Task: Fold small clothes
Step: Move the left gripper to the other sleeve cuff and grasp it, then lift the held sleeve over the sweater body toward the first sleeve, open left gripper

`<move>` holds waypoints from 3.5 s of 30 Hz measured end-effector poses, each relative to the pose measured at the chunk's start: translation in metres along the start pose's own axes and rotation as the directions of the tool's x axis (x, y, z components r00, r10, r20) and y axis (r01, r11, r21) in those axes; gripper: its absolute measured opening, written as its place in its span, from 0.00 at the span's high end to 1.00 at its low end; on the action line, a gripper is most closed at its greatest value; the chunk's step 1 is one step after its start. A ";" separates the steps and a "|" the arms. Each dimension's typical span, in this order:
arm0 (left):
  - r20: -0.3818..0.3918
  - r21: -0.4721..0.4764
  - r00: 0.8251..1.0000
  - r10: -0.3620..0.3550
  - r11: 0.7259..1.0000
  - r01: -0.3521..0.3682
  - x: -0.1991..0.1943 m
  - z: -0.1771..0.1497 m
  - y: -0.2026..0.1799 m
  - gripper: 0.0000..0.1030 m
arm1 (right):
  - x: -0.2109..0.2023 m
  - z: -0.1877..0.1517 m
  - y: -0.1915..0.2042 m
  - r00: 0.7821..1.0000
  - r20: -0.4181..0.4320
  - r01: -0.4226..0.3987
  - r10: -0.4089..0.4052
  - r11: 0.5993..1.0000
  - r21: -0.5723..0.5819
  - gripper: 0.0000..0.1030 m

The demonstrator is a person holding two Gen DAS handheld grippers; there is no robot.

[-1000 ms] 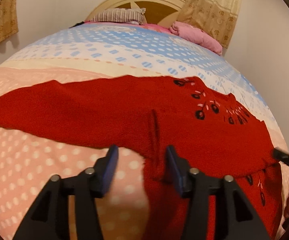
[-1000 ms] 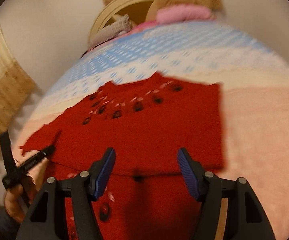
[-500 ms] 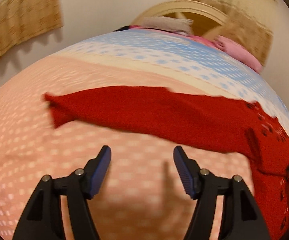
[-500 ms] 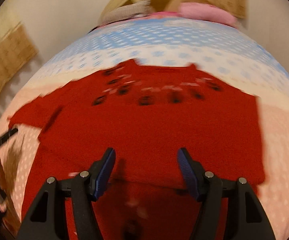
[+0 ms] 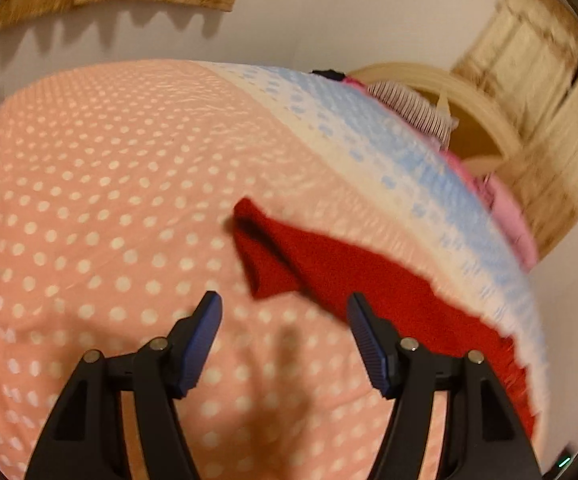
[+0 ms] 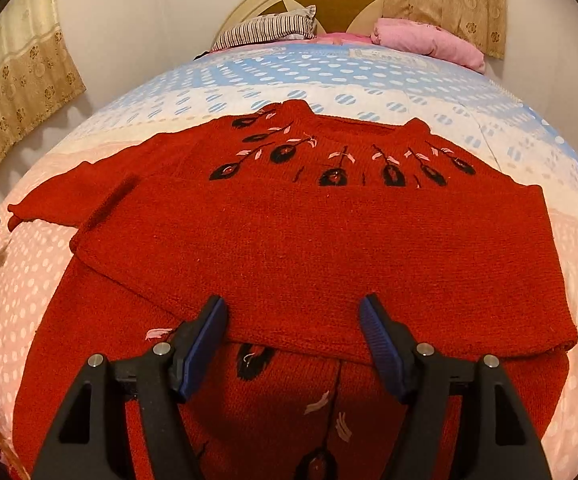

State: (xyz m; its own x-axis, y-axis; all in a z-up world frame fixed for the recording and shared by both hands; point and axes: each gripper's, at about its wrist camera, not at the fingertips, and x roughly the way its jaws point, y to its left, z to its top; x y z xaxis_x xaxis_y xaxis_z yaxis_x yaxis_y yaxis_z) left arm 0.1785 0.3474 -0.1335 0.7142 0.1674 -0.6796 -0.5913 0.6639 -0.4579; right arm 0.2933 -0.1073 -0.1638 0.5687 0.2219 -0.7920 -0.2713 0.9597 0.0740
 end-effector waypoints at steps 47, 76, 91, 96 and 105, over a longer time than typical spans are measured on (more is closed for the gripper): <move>0.102 0.104 0.955 -0.277 0.958 0.266 -0.029 0.059 -0.103 0.95 | -0.015 -0.006 -0.018 0.995 0.058 -0.091 0.085 0.991 0.102 0.26; -0.091 0.250 0.842 -0.531 0.806 0.536 -0.059 -0.017 -0.288 0.95 | -0.090 -0.072 -0.052 0.992 0.075 -0.111 0.101 0.984 0.138 0.24; -0.245 0.313 0.785 -0.569 0.719 0.620 -0.057 -0.104 -0.381 0.95 | -0.088 -0.089 -0.053 0.987 0.105 -0.133 0.118 0.981 0.145 0.24; -0.293 0.369 0.788 -0.541 0.697 0.615 -0.046 -0.152 -0.403 0.95 | -0.089 -0.092 -0.056 0.985 0.118 -0.147 0.129 0.977 0.152 0.23; -0.401 0.628 0.815 -0.419 0.522 0.577 -0.060 -0.226 -0.422 0.82 | -0.089 -0.096 -0.059 0.978 0.149 -0.169 0.146 0.973 0.160 0.23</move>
State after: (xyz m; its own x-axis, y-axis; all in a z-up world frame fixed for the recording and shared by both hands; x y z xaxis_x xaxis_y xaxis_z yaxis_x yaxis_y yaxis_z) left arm 0.3009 -0.1073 -0.0293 0.6795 -0.4339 -0.5916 0.3388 0.9008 -0.2716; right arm 0.1843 -0.2001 -0.1556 0.6320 0.3828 -0.6739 -0.2363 0.9233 0.3029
